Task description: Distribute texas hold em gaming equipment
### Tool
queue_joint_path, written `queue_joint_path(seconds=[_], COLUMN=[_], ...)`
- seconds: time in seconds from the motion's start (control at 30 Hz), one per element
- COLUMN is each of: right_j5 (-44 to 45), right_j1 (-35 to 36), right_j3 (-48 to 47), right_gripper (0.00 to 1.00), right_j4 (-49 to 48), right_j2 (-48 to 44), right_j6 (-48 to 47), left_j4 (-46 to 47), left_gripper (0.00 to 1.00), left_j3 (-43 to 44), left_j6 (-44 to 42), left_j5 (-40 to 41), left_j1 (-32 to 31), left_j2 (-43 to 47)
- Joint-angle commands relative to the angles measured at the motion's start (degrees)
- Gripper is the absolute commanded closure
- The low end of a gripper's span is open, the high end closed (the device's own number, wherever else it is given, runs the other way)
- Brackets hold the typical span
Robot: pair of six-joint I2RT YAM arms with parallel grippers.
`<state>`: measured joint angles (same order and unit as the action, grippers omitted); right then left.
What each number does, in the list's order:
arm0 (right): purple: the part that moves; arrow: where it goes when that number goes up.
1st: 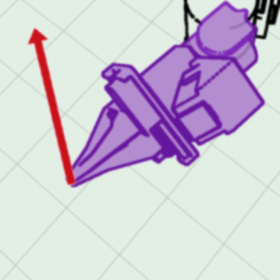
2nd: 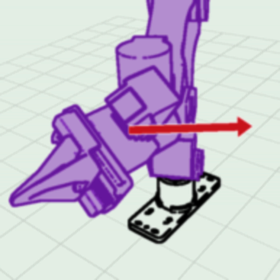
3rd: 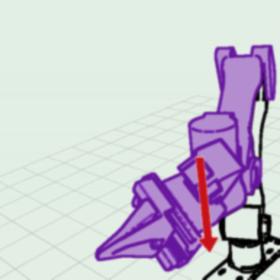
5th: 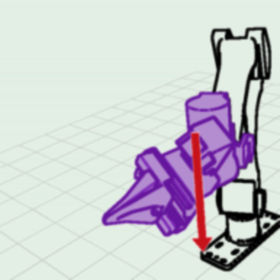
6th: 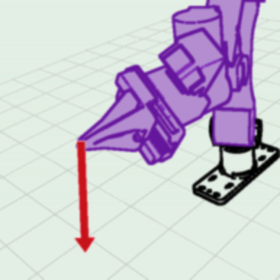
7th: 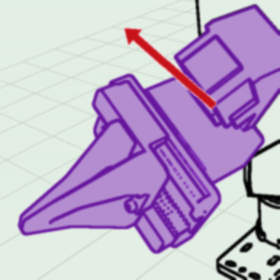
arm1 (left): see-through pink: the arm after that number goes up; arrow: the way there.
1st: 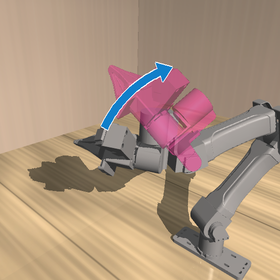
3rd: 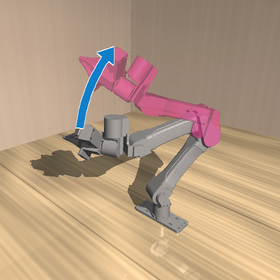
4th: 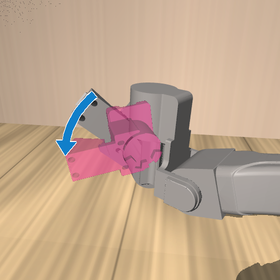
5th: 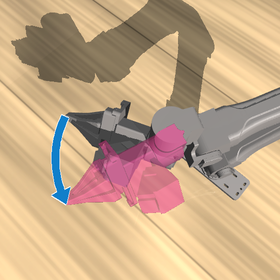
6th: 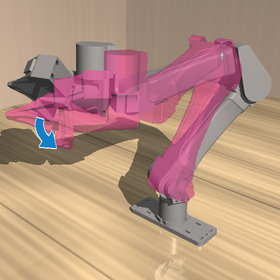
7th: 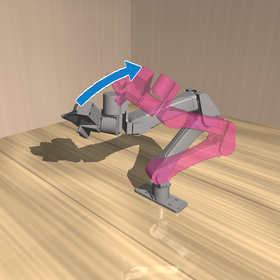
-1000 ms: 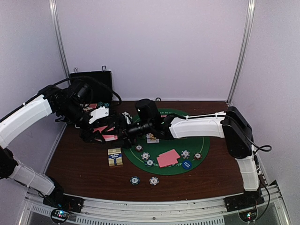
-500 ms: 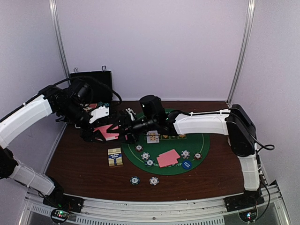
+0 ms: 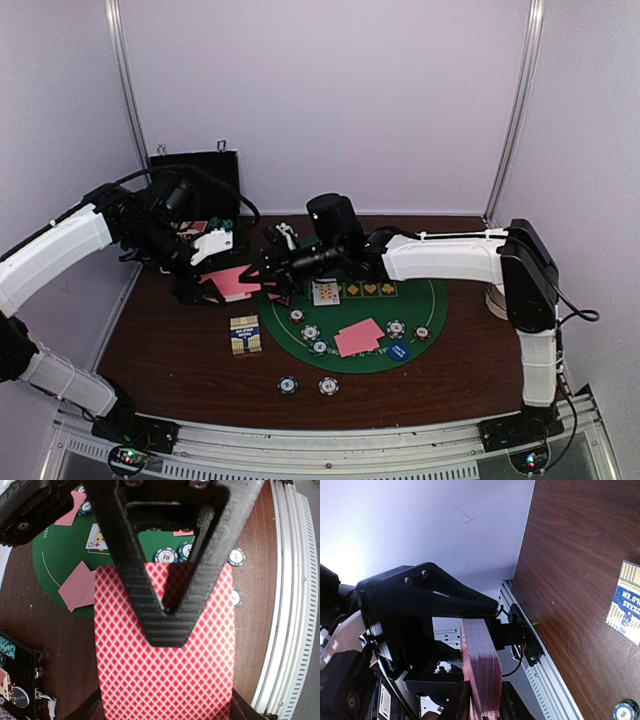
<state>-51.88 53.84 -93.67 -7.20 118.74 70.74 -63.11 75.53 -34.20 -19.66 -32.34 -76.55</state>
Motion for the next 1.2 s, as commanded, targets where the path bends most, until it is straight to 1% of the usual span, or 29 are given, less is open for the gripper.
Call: queue_joint_path(seconds=[0.0,0.13,0.33,0.47,0.7,1.0,1.17], right_j5=[-0.6,-1.0,-1.5,-1.7,-2.3,-3.3,-3.9], right_j1=[-0.7,-0.7,-0.8,-0.8,-1.8,-3.0,-3.2], right_j3=[1.8,3.2,4.4,4.7,4.9,4.6,4.7], right_gripper=[0.84,0.89,0.92,1.00,1.00,1.00,1.00], right_j4=[0.4,-1.1,-1.1,-1.0,0.8,5.4,6.0], right_j2=[-3.5,-4.6,-5.8,-6.5,-7.3,-8.0,-8.1], right_j6=[0.7,2.2,2.5,2.9,2.2,-0.9,-1.5], left_j4=[1.2,1.2,1.2,1.2,1.2,1.2,1.2], left_gripper=[1.00,1.00,1.00,1.00,1.00,1.00,1.00], left_j3=[-0.3,-0.4,-0.4,-0.4,-0.7,-0.7,-0.8], left_j6=[-0.5,-0.5,-0.5,-0.5,-0.6,-0.5,-0.5], left_j5=[-0.4,-0.1,0.0,0.1,0.4,0.5,0.6], left_j1=[0.1,0.1,0.1,0.1,0.1,0.1,0.1], left_j2=[1.6,1.5,1.3,1.4,1.4,1.5,1.5])
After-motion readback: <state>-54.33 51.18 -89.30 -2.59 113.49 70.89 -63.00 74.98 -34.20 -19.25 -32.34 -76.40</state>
